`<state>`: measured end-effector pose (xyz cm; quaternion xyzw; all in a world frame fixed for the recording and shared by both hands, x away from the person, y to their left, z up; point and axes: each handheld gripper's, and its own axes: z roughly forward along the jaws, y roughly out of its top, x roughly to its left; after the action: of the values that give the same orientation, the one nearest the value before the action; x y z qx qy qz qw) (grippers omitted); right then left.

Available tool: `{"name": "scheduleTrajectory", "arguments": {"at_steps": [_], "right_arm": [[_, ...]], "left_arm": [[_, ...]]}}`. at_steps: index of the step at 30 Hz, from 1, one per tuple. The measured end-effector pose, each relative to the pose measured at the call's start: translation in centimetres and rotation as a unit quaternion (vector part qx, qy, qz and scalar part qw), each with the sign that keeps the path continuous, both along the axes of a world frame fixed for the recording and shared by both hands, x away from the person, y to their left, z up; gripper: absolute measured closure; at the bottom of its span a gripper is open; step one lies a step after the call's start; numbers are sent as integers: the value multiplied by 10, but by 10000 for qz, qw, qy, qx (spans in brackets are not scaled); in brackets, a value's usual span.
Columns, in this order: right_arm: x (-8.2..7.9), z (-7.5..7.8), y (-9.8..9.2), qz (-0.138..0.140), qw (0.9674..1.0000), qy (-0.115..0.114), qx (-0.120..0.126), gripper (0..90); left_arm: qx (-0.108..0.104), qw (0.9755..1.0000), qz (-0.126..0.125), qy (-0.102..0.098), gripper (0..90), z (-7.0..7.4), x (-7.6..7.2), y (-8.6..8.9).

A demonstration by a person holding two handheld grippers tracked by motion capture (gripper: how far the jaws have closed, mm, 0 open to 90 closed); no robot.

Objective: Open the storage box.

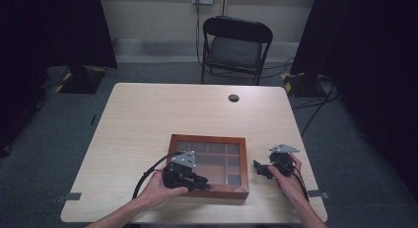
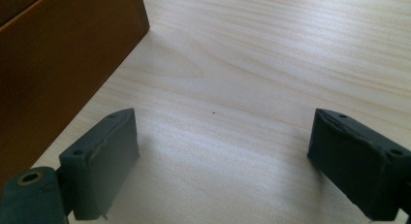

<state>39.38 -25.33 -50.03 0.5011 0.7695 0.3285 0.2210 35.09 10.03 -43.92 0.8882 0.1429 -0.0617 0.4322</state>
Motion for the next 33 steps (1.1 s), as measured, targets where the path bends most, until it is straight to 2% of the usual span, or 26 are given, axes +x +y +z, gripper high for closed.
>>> {"name": "scheduleTrajectory", "arguments": {"at_steps": [1,5,10,17,18,26,27,30,33], "right_arm": [[0,0,0,0,10000,0,0,98],[0,0,0,7,10000,0,-1,98],[0,0,0,4,10000,-2,-5,98],[0,0,0,9,10000,0,-1,98],[0,0,0,13,10000,-13,-10,98],[0,0,0,19,10000,-13,-4,97],[0,0,0,18,10000,-12,-4,98],[0,0,0,14,10000,-14,-11,97],[0,0,0,19,10000,-13,-5,98]], "left_arm": [[52,10000,-4,-53,783,0,-1,0],[-87,9999,104,-77,802,-3,-3,1],[-92,9997,151,-139,804,-3,-5,1],[-39,9999,114,31,812,-1,-1,-1],[35,9999,106,36,812,0,-1,-1],[119,9998,110,131,815,2,1,-3],[58,9998,121,157,815,1,1,-3],[94,9997,126,177,814,2,2,-3],[23,9997,120,201,815,3,2,-2]]}}
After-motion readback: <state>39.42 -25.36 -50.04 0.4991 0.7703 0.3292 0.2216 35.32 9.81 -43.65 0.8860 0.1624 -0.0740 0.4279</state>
